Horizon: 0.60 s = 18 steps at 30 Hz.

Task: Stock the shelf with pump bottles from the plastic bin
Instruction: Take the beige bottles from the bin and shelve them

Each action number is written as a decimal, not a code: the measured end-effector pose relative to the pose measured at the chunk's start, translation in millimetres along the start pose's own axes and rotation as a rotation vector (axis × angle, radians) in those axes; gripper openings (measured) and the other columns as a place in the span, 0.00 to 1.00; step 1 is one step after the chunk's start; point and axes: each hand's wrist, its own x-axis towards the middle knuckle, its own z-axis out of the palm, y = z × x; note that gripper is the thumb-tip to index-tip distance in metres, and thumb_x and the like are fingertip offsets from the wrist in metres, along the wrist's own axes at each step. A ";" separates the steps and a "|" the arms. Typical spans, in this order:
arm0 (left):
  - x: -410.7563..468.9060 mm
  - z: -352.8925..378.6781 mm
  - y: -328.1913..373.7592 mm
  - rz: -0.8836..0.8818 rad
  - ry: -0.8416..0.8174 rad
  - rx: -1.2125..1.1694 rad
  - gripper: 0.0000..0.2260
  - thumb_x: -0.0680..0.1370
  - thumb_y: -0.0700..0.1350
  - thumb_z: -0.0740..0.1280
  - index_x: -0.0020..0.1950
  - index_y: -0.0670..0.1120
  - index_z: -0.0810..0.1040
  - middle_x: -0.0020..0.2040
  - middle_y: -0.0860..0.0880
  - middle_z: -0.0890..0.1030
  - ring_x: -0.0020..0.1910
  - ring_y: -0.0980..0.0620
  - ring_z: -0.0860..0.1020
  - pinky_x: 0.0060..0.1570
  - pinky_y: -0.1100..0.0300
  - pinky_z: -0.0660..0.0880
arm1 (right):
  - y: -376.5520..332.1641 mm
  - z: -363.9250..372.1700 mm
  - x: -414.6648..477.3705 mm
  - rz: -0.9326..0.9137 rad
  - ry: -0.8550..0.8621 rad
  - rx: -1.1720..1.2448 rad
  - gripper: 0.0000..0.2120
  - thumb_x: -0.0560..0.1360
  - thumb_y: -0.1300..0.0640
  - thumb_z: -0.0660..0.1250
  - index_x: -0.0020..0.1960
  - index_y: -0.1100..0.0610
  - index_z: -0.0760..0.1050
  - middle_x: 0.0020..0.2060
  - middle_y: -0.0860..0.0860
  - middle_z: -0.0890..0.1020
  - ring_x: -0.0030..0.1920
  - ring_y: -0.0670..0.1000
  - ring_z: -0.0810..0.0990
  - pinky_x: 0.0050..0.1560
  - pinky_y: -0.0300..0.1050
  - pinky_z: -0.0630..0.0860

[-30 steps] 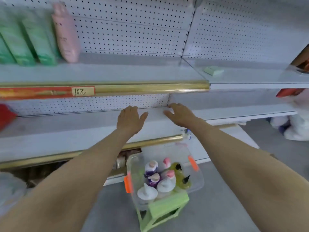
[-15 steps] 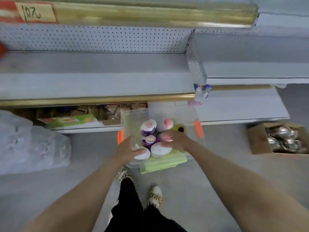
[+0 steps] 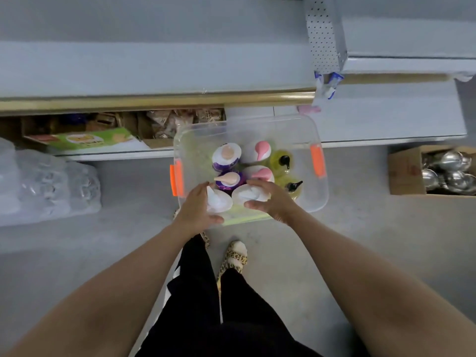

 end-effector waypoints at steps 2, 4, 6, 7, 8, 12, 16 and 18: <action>4.1 0.6 -2.9 0.008 0.002 0.006 0.50 0.60 0.50 0.82 0.77 0.45 0.62 0.75 0.46 0.65 0.73 0.46 0.64 0.72 0.48 0.63 | 2.1 1.2 2.4 -0.008 0.003 0.038 0.28 0.70 0.50 0.78 0.69 0.46 0.75 0.65 0.41 0.74 0.63 0.42 0.70 0.61 0.39 0.63; 7.7 1.7 -5.1 0.027 -0.005 0.007 0.50 0.61 0.49 0.82 0.77 0.45 0.61 0.75 0.46 0.64 0.74 0.45 0.62 0.73 0.48 0.62 | 6.4 4.3 5.1 -0.018 0.025 0.077 0.26 0.70 0.50 0.78 0.67 0.45 0.78 0.65 0.42 0.76 0.65 0.42 0.71 0.64 0.41 0.64; 10.5 2.9 -6.6 0.042 -0.011 0.014 0.49 0.62 0.48 0.82 0.77 0.44 0.61 0.75 0.45 0.64 0.74 0.45 0.62 0.73 0.48 0.61 | 8.8 6.9 5.7 -0.022 0.052 0.120 0.24 0.69 0.50 0.79 0.64 0.45 0.79 0.63 0.42 0.77 0.64 0.43 0.72 0.65 0.42 0.66; 12.1 3.0 -7.5 0.049 -0.010 0.010 0.48 0.62 0.48 0.82 0.77 0.44 0.62 0.74 0.45 0.65 0.73 0.44 0.63 0.72 0.49 0.62 | 9.3 8.0 6.1 -0.022 0.061 0.131 0.23 0.69 0.50 0.79 0.62 0.45 0.80 0.62 0.41 0.78 0.63 0.44 0.73 0.65 0.42 0.66; 14.0 3.2 -8.6 0.057 -0.005 -0.005 0.46 0.62 0.48 0.82 0.76 0.44 0.63 0.73 0.45 0.67 0.72 0.44 0.65 0.71 0.50 0.63 | 8.7 8.1 5.4 -0.027 0.067 0.134 0.21 0.69 0.50 0.79 0.61 0.45 0.80 0.60 0.40 0.78 0.62 0.44 0.73 0.64 0.41 0.67; 11.7 1.1 -10.2 0.078 0.059 -0.195 0.34 0.65 0.45 0.81 0.68 0.46 0.72 0.63 0.49 0.76 0.62 0.50 0.73 0.57 0.61 0.68 | 8.1 10.5 5.3 -0.063 0.088 0.139 0.18 0.69 0.50 0.78 0.57 0.40 0.79 0.57 0.38 0.78 0.60 0.43 0.74 0.61 0.40 0.67; 4.0 -3.3 -11.9 0.122 0.060 -0.305 0.23 0.66 0.44 0.80 0.57 0.50 0.76 0.58 0.53 0.79 0.59 0.53 0.74 0.51 0.67 0.68 | 10.0 11.5 6.5 -0.077 0.098 0.137 0.19 0.70 0.51 0.78 0.59 0.42 0.80 0.58 0.39 0.79 0.59 0.43 0.75 0.60 0.41 0.67; 3.0 -5.6 -12.1 0.124 0.047 -0.325 0.21 0.66 0.43 0.80 0.56 0.51 0.77 0.57 0.53 0.80 0.59 0.52 0.75 0.53 0.64 0.70 | 10.9 10.2 6.7 -0.079 0.096 0.121 0.22 0.70 0.51 0.78 0.62 0.44 0.80 0.59 0.40 0.78 0.61 0.44 0.74 0.60 0.41 0.67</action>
